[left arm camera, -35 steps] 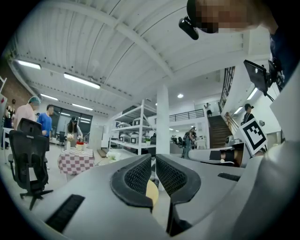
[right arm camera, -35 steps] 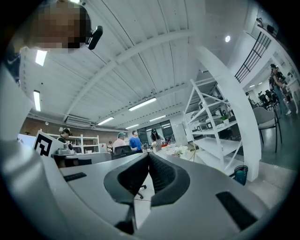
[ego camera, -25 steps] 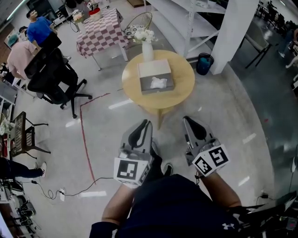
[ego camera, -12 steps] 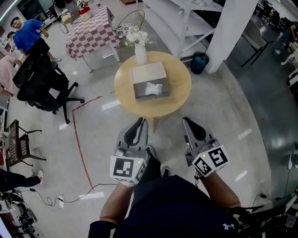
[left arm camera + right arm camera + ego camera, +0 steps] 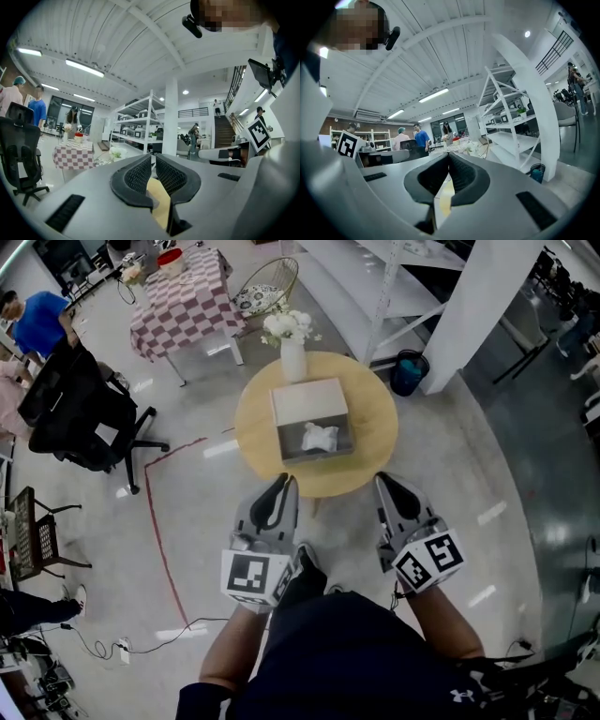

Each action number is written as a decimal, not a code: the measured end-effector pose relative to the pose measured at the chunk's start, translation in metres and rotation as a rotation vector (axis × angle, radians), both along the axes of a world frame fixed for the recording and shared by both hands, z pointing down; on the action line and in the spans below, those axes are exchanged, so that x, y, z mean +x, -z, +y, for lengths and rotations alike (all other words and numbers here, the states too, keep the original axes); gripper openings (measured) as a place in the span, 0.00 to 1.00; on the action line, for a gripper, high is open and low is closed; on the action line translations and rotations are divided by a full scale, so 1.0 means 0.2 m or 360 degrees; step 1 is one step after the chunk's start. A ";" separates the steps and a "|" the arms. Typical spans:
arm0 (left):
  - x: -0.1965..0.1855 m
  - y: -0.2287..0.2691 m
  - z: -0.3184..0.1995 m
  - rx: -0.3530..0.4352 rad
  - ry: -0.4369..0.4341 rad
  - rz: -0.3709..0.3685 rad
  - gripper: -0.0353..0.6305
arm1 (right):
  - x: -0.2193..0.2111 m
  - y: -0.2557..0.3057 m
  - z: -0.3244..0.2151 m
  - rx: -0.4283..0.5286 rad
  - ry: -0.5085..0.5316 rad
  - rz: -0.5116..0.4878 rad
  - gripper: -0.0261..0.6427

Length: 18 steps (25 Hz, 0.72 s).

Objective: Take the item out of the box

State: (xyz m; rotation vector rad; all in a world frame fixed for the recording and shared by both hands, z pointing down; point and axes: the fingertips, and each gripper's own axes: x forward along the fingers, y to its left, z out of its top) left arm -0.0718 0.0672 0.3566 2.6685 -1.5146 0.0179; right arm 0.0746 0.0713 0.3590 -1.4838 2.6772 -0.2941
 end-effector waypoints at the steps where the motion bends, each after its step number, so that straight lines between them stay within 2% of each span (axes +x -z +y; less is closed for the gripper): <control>1: -0.01 -0.01 -0.03 -0.0004 0.0000 0.0003 0.12 | -0.01 0.00 -0.03 -0.0003 0.0001 0.0003 0.06; 18: -0.24 -0.11 -0.45 -0.0083 -0.0043 0.0048 0.12 | -0.21 -0.06 -0.44 -0.0071 -0.0058 0.0054 0.06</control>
